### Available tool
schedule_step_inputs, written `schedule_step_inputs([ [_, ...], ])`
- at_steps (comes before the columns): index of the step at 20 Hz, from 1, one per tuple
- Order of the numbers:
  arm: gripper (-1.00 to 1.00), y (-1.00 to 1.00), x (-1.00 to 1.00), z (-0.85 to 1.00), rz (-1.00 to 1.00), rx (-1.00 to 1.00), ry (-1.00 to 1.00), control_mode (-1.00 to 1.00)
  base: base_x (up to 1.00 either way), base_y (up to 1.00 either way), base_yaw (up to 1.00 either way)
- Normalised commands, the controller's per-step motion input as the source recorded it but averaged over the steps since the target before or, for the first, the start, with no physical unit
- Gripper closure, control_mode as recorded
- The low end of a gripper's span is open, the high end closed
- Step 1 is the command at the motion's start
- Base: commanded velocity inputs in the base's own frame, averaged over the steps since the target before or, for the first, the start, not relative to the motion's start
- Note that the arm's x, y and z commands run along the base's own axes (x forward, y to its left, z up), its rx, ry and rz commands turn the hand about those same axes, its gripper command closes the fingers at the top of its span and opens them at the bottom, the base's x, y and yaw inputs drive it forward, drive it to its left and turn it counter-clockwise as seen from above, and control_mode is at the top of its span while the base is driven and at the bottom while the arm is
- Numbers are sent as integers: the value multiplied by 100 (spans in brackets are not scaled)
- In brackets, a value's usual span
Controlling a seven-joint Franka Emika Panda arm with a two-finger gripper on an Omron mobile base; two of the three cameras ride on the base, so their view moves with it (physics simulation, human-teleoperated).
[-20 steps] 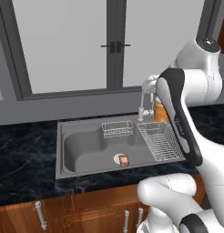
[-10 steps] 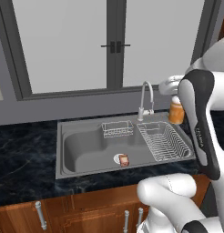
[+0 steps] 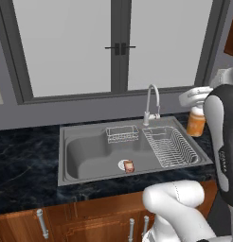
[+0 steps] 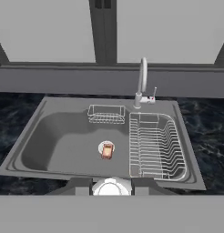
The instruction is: Pick up the soap dispenser and bar soap from the sink, and place them back in the cabinet, and close the cabinet door.
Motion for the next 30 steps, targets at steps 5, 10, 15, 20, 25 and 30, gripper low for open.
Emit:
schedule_step_inputs([
  [5,100,-7,-25,8,0,0,0,100,-13,-5,0],
  [10,100,0,0,0,0,0,0,100,-26,-28,0],
  [15,100,0,0,0,0,0,0,100,-28,-44,0],
  [20,100,0,0,0,0,0,0,100,-32,-48,0],
  [25,100,0,0,0,0,0,0,100,-33,-47,-4],
  [30,100,0,0,0,0,0,0,100,-14,-42,-6],
])
